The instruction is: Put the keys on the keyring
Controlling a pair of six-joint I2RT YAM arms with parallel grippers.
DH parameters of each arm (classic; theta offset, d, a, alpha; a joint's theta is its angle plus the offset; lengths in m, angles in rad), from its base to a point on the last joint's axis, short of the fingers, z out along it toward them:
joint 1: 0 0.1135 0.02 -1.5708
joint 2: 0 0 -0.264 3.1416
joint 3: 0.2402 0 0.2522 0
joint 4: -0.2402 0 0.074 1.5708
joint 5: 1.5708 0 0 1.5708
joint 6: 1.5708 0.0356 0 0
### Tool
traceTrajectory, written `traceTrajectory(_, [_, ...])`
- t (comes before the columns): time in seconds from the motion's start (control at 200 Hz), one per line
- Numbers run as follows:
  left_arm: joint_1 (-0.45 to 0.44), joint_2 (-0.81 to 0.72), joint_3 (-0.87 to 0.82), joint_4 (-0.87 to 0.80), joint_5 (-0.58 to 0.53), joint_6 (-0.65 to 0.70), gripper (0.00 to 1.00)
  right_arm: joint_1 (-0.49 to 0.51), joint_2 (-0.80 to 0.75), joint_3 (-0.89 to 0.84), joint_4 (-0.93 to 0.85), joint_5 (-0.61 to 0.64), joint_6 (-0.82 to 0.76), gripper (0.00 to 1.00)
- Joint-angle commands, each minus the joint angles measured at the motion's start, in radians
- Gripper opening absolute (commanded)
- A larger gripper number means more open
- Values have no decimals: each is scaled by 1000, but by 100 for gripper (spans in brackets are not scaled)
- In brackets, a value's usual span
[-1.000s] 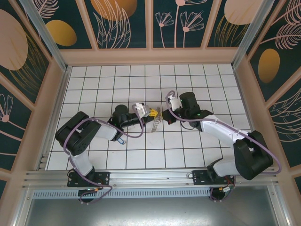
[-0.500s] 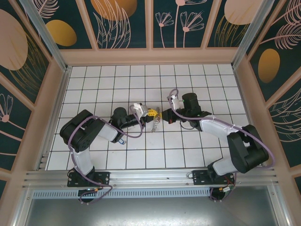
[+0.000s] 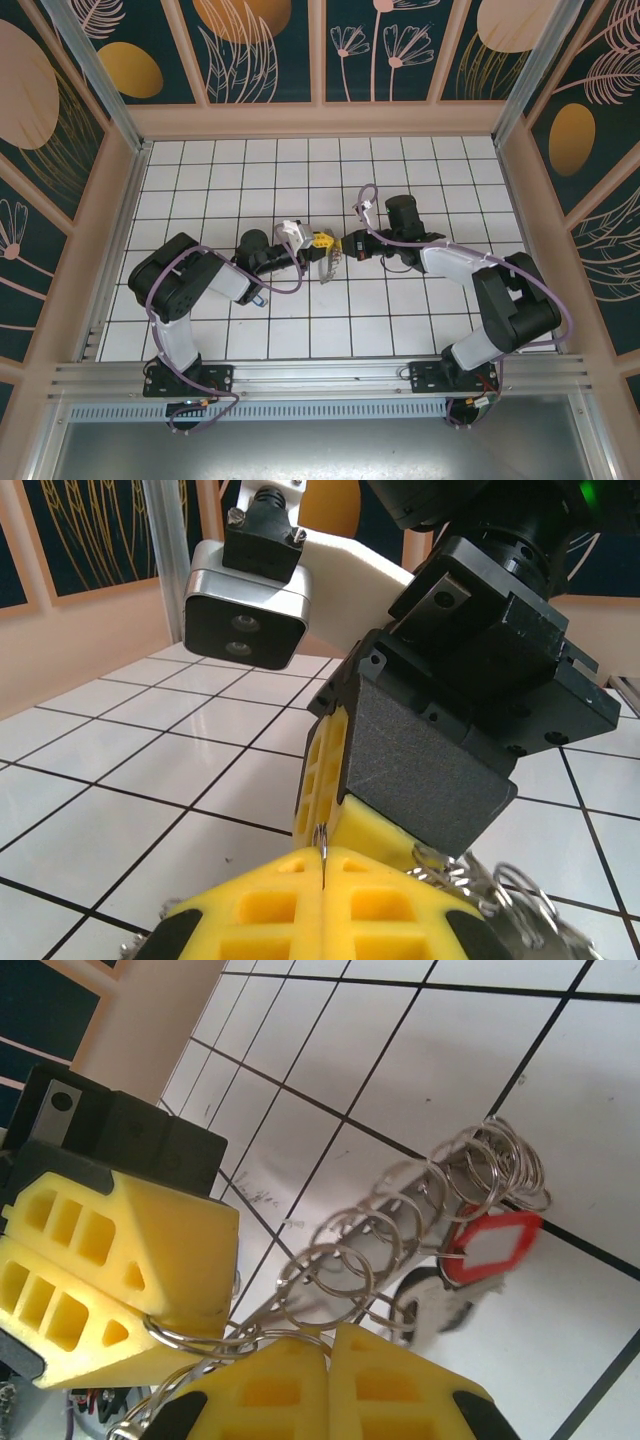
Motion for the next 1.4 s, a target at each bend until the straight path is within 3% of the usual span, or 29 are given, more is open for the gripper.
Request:
traceTrajectory(0.0, [-11, 2, 9, 162, 45, -26, 0, 10, 27, -11, -21, -87, 8, 5])
traceTrajectory(0.075, [-10, 8, 9, 174, 48, -36, 0, 18, 44, 12, -89, -110, -38, 7])
traceTrajectory(0.19, [-11, 5, 6, 176, 43, -34, 0, 19, -1, 11, -118, 55, -49, 8])
traceTrajectory(0.315, [-11, 4, 4, 175, 51, -39, 0, -1, -61, -12, -64, 42, -19, 16])
traceTrajectory(0.45, [-10, -7, 0, 150, 61, -21, 0, -2, -155, -39, -69, 220, -43, 24])
traceTrajectory(0.761, [-10, -39, 1, 51, 125, 35, 0, 11, -317, -128, -26, 314, -327, 25])
traceTrajectory(0.881, [-10, -53, 6, 24, 159, 41, 0, 22, -370, -171, 18, 277, -545, 25])
traceTrajectory(1.051, [-11, -85, 27, -71, 259, 62, 0, 43, -367, -149, -59, 149, -834, 24])
traceTrajectory(1.391, [-10, -119, 29, -172, 290, 109, 0, 75, -347, -132, -102, 65, -951, 21])
